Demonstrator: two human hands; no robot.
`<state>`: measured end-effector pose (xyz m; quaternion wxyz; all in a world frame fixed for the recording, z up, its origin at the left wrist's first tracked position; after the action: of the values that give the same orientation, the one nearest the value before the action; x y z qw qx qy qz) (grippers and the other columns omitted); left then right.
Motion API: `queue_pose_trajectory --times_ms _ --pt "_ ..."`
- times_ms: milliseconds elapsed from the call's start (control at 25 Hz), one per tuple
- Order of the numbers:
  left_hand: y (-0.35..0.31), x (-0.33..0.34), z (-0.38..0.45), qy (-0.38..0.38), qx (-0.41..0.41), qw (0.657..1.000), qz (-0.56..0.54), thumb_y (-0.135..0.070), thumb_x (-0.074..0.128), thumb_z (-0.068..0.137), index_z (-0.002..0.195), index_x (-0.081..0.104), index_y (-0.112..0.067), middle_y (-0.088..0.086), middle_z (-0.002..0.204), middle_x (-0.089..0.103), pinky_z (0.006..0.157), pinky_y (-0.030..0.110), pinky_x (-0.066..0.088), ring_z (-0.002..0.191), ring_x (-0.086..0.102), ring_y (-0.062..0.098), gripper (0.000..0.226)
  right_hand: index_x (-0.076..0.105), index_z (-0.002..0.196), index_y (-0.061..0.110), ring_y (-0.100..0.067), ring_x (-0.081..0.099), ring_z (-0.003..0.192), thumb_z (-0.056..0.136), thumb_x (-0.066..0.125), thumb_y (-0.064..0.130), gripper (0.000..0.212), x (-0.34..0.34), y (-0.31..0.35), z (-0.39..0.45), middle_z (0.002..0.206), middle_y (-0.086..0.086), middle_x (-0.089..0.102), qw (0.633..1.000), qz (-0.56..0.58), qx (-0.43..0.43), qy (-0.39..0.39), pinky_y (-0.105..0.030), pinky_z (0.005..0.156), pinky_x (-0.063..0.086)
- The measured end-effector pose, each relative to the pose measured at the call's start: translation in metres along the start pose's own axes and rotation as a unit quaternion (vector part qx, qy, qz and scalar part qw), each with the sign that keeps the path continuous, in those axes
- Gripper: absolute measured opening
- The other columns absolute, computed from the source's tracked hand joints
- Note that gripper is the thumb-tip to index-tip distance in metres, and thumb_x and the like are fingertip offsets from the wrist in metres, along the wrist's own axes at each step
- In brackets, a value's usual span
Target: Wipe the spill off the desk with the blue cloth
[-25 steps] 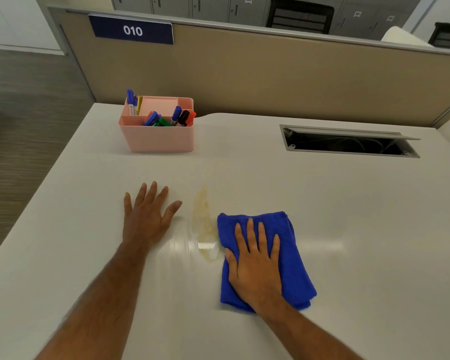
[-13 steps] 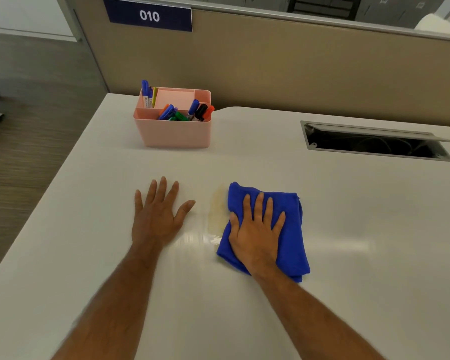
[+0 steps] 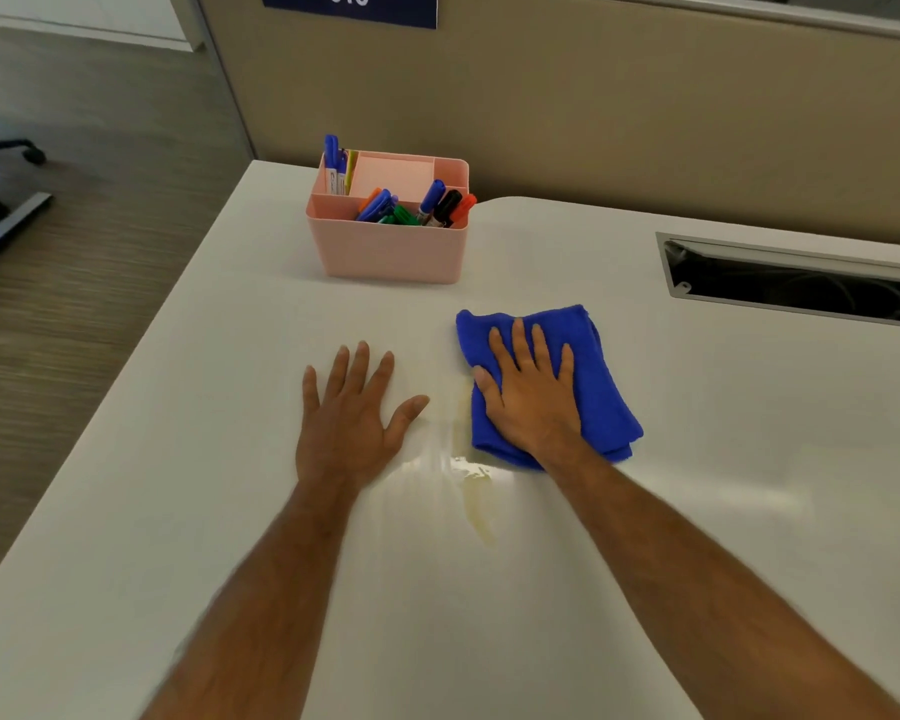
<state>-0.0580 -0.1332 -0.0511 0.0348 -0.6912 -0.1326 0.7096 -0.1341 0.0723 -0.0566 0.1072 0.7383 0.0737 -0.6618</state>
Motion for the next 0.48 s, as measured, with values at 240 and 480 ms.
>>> queue_pose_trajectory --times_ms 240,480 --pt "0.000 0.000 0.000 -0.004 0.000 1.000 0.006 -0.080 0.000 0.084 0.155 0.021 -0.031 0.002 0.166 0.015 0.122 0.053 0.002 0.153 0.007 0.023 0.089 0.005 0.161 0.033 -0.017 -0.006 0.157 0.102 0.013 0.058 0.065 0.001 0.018 0.005 0.171 0.006 0.001 0.986 -0.010 -0.164 0.030 -0.050 0.125 -0.009" --pt "0.000 -0.001 -0.001 -0.005 0.002 1.000 0.000 -0.078 -0.001 0.085 0.155 0.021 -0.031 0.002 0.166 0.015 0.122 0.052 0.001 0.153 0.006 0.022 0.088 0.010 0.160 0.034 -0.015 -0.004 0.157 0.105 0.021 0.054 0.060 0.001 0.029 -0.011 0.170 0.008 0.006 0.959 -0.004 -0.276 0.056 -0.048 0.125 -0.009"
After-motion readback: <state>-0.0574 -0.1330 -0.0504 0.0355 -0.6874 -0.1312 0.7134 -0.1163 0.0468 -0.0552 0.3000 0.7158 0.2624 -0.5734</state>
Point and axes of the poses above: each hand's wrist, its own z-axis towards the middle knuckle, its own x-axis out of the palm, y = z × x, the point moved 9 cm from there along z, towards the middle knuckle
